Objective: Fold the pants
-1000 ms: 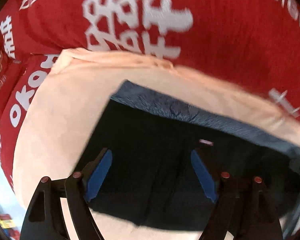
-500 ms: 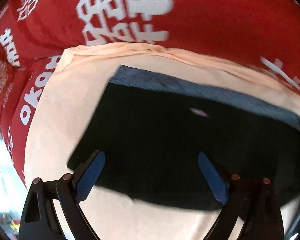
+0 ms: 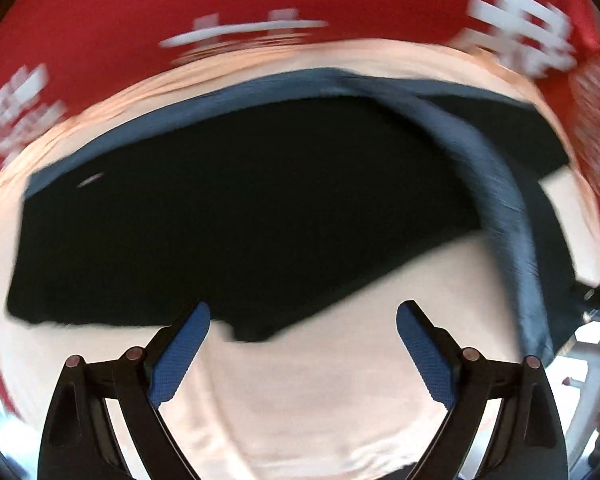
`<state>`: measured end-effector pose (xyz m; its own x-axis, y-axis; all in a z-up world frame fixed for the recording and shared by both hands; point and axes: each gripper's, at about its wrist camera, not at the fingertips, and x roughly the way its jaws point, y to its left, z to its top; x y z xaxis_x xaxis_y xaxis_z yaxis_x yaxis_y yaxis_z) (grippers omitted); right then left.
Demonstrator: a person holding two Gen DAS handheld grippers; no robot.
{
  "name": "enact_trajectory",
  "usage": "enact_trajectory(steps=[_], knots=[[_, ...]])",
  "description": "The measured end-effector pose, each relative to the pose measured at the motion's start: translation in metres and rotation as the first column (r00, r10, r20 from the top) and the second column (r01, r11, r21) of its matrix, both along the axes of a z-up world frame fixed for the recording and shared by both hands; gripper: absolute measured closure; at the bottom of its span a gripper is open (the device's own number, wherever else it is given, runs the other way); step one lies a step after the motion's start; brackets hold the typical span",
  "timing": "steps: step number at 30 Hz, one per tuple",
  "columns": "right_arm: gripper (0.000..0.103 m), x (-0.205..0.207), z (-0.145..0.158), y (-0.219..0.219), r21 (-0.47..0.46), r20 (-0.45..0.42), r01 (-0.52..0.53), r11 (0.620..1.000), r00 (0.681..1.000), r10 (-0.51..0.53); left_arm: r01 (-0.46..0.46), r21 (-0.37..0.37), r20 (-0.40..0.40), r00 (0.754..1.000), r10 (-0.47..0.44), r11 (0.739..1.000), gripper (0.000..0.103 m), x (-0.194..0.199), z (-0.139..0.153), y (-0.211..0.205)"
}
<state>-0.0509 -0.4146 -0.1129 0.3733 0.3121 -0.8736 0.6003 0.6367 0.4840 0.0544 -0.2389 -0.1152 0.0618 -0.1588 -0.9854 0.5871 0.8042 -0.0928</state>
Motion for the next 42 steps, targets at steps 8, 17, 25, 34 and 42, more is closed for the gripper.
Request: enact_trajectory(steps=[8, 17, 25, 34, 42], knots=[[0.056, -0.139, -0.008, -0.007, -0.052, -0.106, 0.236, 0.970, 0.965, -0.240, 0.128, -0.154, -0.091, 0.986, -0.143, 0.980, 0.008, -0.036, -0.004, -0.071], [0.056, -0.209, -0.039, 0.002, 0.059, -0.060, 0.430, 0.901, 0.902, -0.427, 0.165, -0.177, -0.147, 0.970, -0.192, 0.970, 0.008, -0.052, -0.029, -0.110], [0.086, -0.200, -0.059, -0.004, 0.183, -0.038, 0.420, 0.889, 0.907, -0.420, 0.096, -0.202, -0.259, 0.955, -0.148, 0.975, 0.031, -0.056, -0.040, -0.124], [0.090, -0.157, 0.013, -0.049, 0.189, 0.091, 0.253, 0.949, 0.958, -0.274, 0.034, -0.270, -0.282, 0.953, -0.112, 0.962, 0.064, -0.042, -0.011, -0.169], [0.090, -0.076, 0.072, -0.146, 0.090, 0.243, 0.183, 0.979, 0.949, -0.200, 0.008, -0.296, -0.088, 0.995, -0.036, 0.955, 0.053, 0.012, 0.030, -0.219]])
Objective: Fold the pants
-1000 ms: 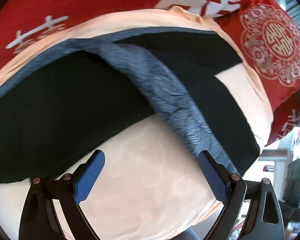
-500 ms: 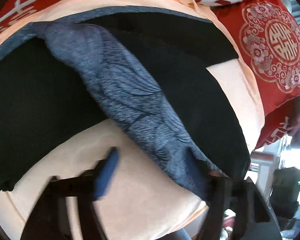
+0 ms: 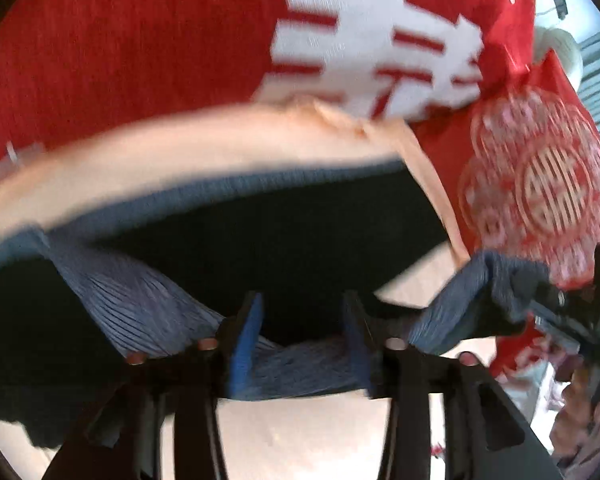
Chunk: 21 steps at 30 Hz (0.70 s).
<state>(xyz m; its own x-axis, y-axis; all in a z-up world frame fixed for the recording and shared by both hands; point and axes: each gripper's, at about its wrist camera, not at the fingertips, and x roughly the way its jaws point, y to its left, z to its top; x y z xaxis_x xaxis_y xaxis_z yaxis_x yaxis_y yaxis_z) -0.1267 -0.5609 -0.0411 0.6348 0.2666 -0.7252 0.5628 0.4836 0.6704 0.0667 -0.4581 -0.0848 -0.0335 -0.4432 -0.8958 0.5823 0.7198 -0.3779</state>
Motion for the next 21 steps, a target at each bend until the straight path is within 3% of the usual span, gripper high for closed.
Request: enact_trajectory(steps=[3, 6, 8, 9, 11, 13, 14, 18, 21], knots=[[0.090, 0.037, 0.006, -0.034, -0.070, -0.008, -0.016, 0.997, 1.000, 0.015, -0.031, 0.009, 0.086, 0.996, 0.030, 0.999, 0.052, 0.017, 0.014, 0.004], [0.090, 0.063, 0.000, -0.077, -0.094, -0.040, -0.018, 0.995, 0.999, 0.014, -0.074, 0.068, 0.163, 0.985, 0.062, 0.995, 0.052, 0.030, 0.016, 0.018], [0.087, 0.075, -0.003, -0.093, -0.131, -0.075, -0.039, 0.991, 0.997, 0.029, -0.112, 0.110, 0.190, 0.978, 0.090, 0.988, 0.034, 0.036, 0.009, 0.030], [0.086, 0.083, -0.007, -0.101, -0.154, -0.093, -0.054, 0.987, 0.995, 0.039, -0.132, 0.122, 0.198, 0.974, 0.106, 0.984, 0.018, 0.039, 0.006, 0.040], [0.082, 0.093, -0.014, -0.114, -0.204, -0.156, -0.073, 0.976, 0.987, 0.041, -0.180, 0.159, 0.200, 0.969, 0.146, 0.971, 0.018, 0.044, -0.007, 0.056], [0.052, 0.100, -0.017, -0.118, -0.283, -0.207, -0.087, 0.955, 0.978, 0.028, -0.203, 0.213, 0.193, 0.968, 0.162, 0.956, 0.018, 0.046, -0.023, 0.061], [0.047, 0.100, -0.015, -0.119, -0.303, -0.208, -0.091, 0.949, 0.978, 0.027, -0.221, 0.255, 0.207, 0.963, 0.170, 0.942, 0.018, 0.048, -0.034, 0.065], [0.044, 0.086, -0.007, -0.105, -0.333, -0.196, -0.113, 0.936, 0.979, 0.048, -0.246, 0.339, 0.208, 0.961, 0.182, 0.908, 0.018, 0.052, -0.059, 0.072], [0.044, 0.060, -0.024, -0.092, -0.316, -0.263, -0.084, 0.945, 0.965, -0.001, -0.252, 0.364, 0.224, 0.958, 0.178, 0.897, 0.018, 0.052, -0.068, 0.074]])
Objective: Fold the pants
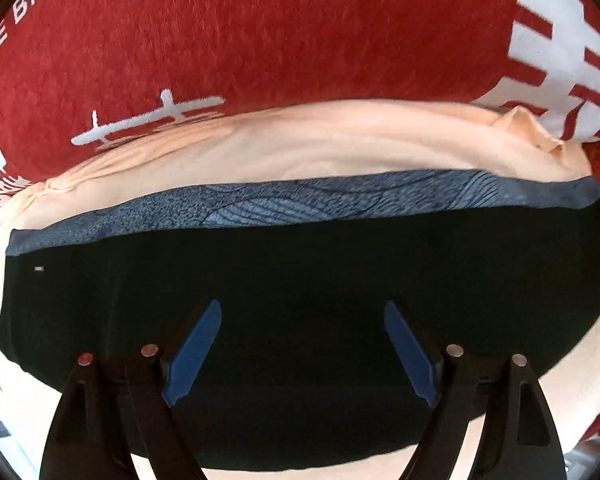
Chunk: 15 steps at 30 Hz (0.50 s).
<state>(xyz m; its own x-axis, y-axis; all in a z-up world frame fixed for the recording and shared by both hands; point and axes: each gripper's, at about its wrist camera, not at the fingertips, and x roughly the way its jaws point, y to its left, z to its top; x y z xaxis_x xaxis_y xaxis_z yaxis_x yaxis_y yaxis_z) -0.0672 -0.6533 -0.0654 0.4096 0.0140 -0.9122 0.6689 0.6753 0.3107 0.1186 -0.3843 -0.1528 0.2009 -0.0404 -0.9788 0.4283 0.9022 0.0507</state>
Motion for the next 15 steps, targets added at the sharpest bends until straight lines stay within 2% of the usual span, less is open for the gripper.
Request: enact_trajectory(steps=[2, 3, 5, 7, 9, 12, 14, 15], knots=[[0.045, -0.017, -0.024, -0.003, 0.028, -0.065, 0.066, 0.997, 0.996, -0.064, 0.001, 0.015, -0.003, 1.000, -0.001, 1.000, 0.018, 0.001, -0.007, 0.002], [0.048, -0.025, -0.038, -0.008, 0.060, -0.088, 0.120, 0.991, 0.990, -0.115, -0.003, 0.025, -0.009, 1.000, 0.003, 1.000, 0.018, 0.003, -0.011, 0.003], [0.053, -0.033, -0.055, -0.017, 0.101, -0.092, 0.191, 0.976, 0.979, -0.181, -0.016, 0.030, -0.019, 1.000, 0.016, 0.999, 0.018, 0.006, -0.012, 0.007], [0.083, -0.031, -0.066, -0.026, 0.125, -0.090, 0.229, 0.965, 0.972, -0.219, -0.023, 0.006, -0.002, 1.000, 0.023, 1.000, 0.018, 0.009, -0.004, 0.008], [0.092, -0.024, -0.057, -0.027, 0.128, -0.041, 0.213, 0.969, 0.977, -0.210, -0.009, -0.003, 0.031, 0.999, 0.009, 1.000, 0.018, 0.010, -0.001, 0.006], [0.093, -0.014, -0.028, -0.020, 0.030, 0.018, 0.122, 0.992, 0.992, -0.122, 0.020, 0.082, 0.009, 1.000, -0.021, 0.996, 0.017, 0.016, -0.021, 0.003], [0.092, -0.016, -0.035, -0.021, 0.031, -0.020, 0.123, 0.992, 0.992, -0.122, -0.010, 0.067, 0.010, 1.000, 0.009, 0.998, 0.013, 0.023, -0.023, 0.009], [0.088, -0.018, -0.047, -0.025, 0.049, -0.063, 0.133, 0.990, 0.990, -0.129, -0.017, 0.071, 0.006, 1.000, 0.016, 0.997, 0.013, 0.026, -0.020, 0.012]])
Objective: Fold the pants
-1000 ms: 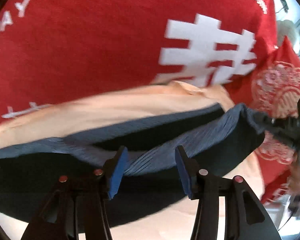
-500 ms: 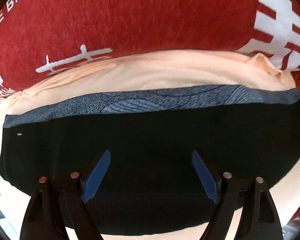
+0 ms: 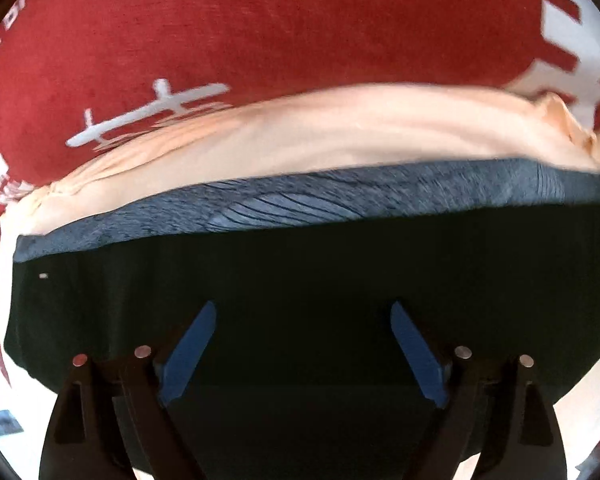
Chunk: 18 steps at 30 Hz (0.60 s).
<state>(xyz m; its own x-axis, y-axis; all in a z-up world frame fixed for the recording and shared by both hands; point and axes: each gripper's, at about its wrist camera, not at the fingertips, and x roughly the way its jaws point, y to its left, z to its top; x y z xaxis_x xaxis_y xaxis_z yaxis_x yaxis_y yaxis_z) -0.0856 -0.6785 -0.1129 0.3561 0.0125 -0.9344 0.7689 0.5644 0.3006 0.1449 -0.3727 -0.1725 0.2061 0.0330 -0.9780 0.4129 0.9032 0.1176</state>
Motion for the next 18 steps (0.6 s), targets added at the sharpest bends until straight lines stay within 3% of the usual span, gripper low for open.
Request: enact_trajectory(steps=[2, 4, 7, 9, 13, 15, 16, 18], knots=[[0.082, -0.010, -0.021, -0.007, 0.070, -0.065, 0.043, 0.997, 0.997, -0.039, 0.007, -0.004, 0.014, 1.000, -0.007, 1.000, 0.013, 0.004, 0.011, 0.003], [0.079, -0.016, -0.008, -0.005, 0.038, -0.056, 0.073, 0.997, 0.996, -0.071, 0.036, -0.061, 0.025, 0.999, -0.034, 0.998, 0.013, 0.004, 0.025, 0.000], [0.078, -0.008, 0.031, 0.020, -0.096, 0.011, -0.022, 0.995, 1.000, 0.023, 0.082, -0.075, 0.034, 0.996, -0.080, 0.994, 0.013, 0.010, 0.024, -0.019], [0.077, 0.017, 0.037, 0.040, -0.099, 0.051, -0.150, 0.984, 0.987, 0.155, 0.075, -0.074, 0.033, 0.997, -0.072, 0.994, 0.013, 0.021, 0.011, -0.031], [0.077, 0.084, 0.010, 0.076, -0.031, 0.087, -0.353, 0.935, 0.931, 0.354, 0.009, -0.075, 0.029, 1.000, -0.007, 0.997, 0.013, 0.039, -0.013, -0.037], [0.077, 0.111, -0.012, 0.090, -0.005, 0.068, -0.406, 0.914, 0.912, 0.406, 0.009, -0.088, 0.031, 0.999, -0.006, 0.996, 0.011, 0.046, -0.016, -0.036], [0.077, 0.123, -0.023, 0.095, -0.005, 0.051, -0.426, 0.905, 0.904, 0.425, 0.016, -0.080, 0.041, 0.999, -0.012, 0.997, 0.003, 0.050, -0.017, -0.036], [0.081, 0.131, -0.032, 0.093, -0.030, 0.026, -0.431, 0.902, 0.902, 0.432, 0.028, -0.079, 0.056, 0.998, -0.024, 0.996, 0.000, 0.056, -0.021, -0.033]])
